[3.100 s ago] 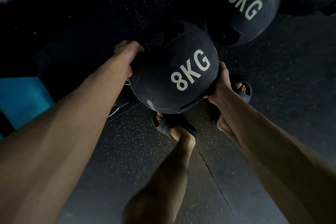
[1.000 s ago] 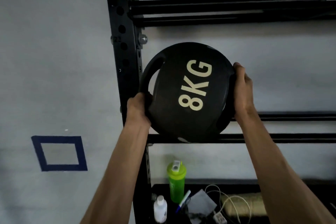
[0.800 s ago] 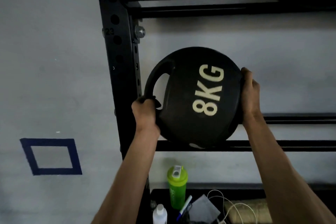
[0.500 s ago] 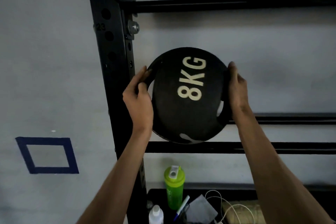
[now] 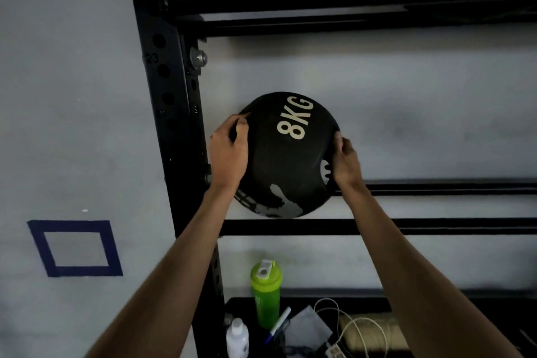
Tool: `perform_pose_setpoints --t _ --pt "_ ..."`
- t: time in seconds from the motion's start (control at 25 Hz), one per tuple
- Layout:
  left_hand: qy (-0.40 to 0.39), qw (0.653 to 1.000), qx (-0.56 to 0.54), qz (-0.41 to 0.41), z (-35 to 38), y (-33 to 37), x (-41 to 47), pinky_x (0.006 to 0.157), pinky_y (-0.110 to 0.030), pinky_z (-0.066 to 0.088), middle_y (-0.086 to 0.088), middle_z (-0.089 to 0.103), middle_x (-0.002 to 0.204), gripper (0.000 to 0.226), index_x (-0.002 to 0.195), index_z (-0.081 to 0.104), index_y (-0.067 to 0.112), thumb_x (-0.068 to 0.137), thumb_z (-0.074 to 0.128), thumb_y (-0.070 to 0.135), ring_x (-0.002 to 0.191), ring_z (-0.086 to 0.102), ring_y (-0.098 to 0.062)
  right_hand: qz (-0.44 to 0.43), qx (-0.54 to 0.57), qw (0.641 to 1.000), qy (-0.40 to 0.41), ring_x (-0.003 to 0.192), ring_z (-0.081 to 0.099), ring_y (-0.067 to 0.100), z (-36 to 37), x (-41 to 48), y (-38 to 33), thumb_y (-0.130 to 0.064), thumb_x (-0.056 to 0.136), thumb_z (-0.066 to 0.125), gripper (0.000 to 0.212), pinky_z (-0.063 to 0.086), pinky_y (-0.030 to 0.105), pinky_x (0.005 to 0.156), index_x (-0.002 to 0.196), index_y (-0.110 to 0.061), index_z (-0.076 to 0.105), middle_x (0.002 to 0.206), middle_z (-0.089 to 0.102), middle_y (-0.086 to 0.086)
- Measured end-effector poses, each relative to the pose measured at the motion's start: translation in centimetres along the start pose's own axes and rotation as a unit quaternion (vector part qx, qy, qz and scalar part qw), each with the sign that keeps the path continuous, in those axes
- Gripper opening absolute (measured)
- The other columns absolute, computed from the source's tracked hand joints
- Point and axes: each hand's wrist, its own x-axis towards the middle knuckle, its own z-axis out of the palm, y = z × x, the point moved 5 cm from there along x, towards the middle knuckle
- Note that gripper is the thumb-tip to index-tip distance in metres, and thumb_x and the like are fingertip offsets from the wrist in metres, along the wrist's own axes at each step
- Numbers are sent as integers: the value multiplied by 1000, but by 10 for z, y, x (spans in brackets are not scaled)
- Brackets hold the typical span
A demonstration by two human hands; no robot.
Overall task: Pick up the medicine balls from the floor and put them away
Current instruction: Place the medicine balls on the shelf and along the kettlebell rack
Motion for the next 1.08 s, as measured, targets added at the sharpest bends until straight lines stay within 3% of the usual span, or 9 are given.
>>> perform_pose_setpoints --t 0.04,0.12,0.2,0.28,0.36,0.48,0.64,0.84,1.08 --pt "4 1000 8 -6 -2 0 -3 84 -38 56 5 70 90 28 101 71 14 102 44 24 85 64 -2 -4 -16 1000 -11 118 59 31 -4 -8 -1 -50 104 37 55 48 38 98 144 -14 45 133 60 12" --pt "27 999 28 -7 -13 -3 -21 91 -33 54 5 68 100 27 112 68 13 102 46 25 94 63 2 -11 -31 999 -23 114 59 24 -14 -25 -1 -38 103 49 47 46 30 91 142 -13 45 127 62 7" --pt "78 994 72 21 -25 -3 -57 100 -36 49 -3 64 116 31 122 62 11 97 50 23 111 59 -11 -31 -45 998 -16 99 63 20 -26 -48 -1 -31 100 54 38 45 24 78 133 -11 53 117 66 6" --pt "124 982 131 56 -31 3 -108 99 -41 47 -11 58 117 33 120 60 7 88 54 14 112 54 -26 -65 -66 996 1 89 64 19 -38 -77 4 -23 98 56 26 44 17 68 117 -7 63 105 70 6" --pt "102 981 147 71 -28 12 -157 90 -45 51 -12 56 111 30 113 60 6 84 54 8 103 56 -29 -94 -73 993 2 86 68 21 -45 -111 14 -18 94 55 18 51 20 75 103 -9 69 95 74 5" --pt "2 993 114 11 -20 6 -210 74 -44 54 -6 66 93 23 106 60 6 85 51 7 82 64 -22 -93 -61 993 -31 79 73 20 -51 -160 44 -23 88 52 17 57 45 83 90 -20 68 79 75 0" --pt "-138 969 175 -108 -13 -18 -274 74 -43 53 -6 70 90 20 104 60 12 86 49 13 84 66 -30 -44 -163 982 -83 83 73 23 -57 -228 103 -28 90 53 20 57 39 80 90 -17 69 82 76 3" --pt "-369 873 239 -210 -8 -83 -392 88 -44 53 -10 69 118 20 109 60 17 91 51 19 107 65 -34 63 -320 930 -167 95 67 37 -66 -321 207 -26 96 49 23 41 33 69 91 -10 65 95 73 17" --pt "-569 736 294 -218 -24 -129 -544 93 -40 51 -16 67 118 25 117 61 11 96 50 20 111 63 -35 180 -408 869 -216 103 64 40 -92 -440 304 -25 96 49 27 50 40 81 104 -8 68 107 71 20"
